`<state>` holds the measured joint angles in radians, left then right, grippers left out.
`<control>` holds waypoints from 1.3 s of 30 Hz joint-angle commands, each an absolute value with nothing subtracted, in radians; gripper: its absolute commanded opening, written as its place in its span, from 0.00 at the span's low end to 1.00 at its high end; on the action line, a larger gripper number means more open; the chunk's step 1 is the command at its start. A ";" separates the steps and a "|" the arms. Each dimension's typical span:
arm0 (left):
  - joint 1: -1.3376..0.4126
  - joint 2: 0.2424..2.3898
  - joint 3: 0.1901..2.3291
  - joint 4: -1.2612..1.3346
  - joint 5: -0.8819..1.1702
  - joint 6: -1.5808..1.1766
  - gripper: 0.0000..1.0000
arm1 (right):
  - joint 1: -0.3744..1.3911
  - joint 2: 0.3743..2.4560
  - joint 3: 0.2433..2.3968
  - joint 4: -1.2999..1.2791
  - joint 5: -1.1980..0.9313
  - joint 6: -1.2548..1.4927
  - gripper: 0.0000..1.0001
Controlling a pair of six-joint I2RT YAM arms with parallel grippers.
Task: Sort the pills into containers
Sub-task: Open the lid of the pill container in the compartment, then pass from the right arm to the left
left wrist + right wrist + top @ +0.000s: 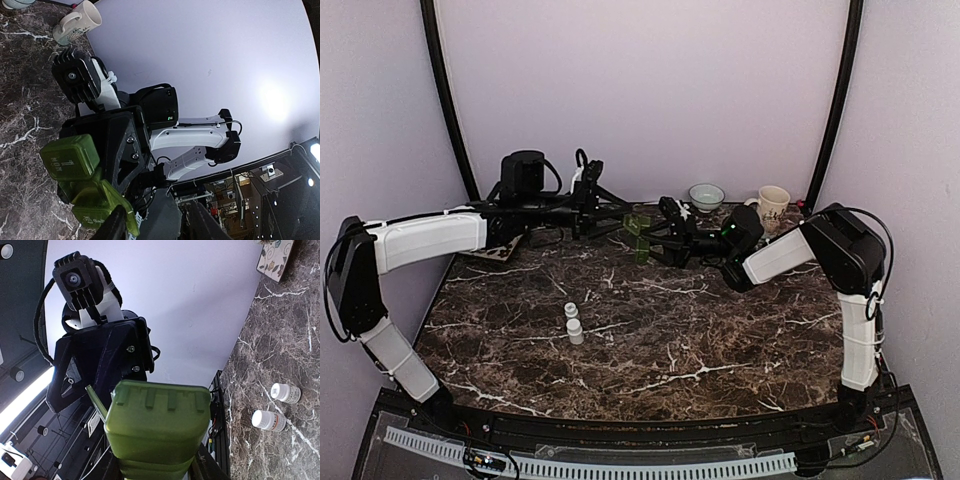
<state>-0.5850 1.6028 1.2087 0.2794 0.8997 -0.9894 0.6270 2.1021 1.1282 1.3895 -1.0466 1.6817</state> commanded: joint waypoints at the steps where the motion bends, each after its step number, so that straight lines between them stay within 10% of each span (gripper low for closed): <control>1: -0.609 1.590 1.275 0.148 0.909 -0.867 0.42 | 0.628 2.128 1.146 1.395 -1.019 1.707 0.21; 31: -0.710 1.695 1.556 -0.357 0.633 -0.539 0.00 | 0.629 2.106 1.121 1.368 -1.010 1.675 0.24; 39: -0.726 1.712 1.620 -0.451 0.535 -0.498 0.00 | 0.622 2.103 1.091 1.345 -1.006 1.642 0.52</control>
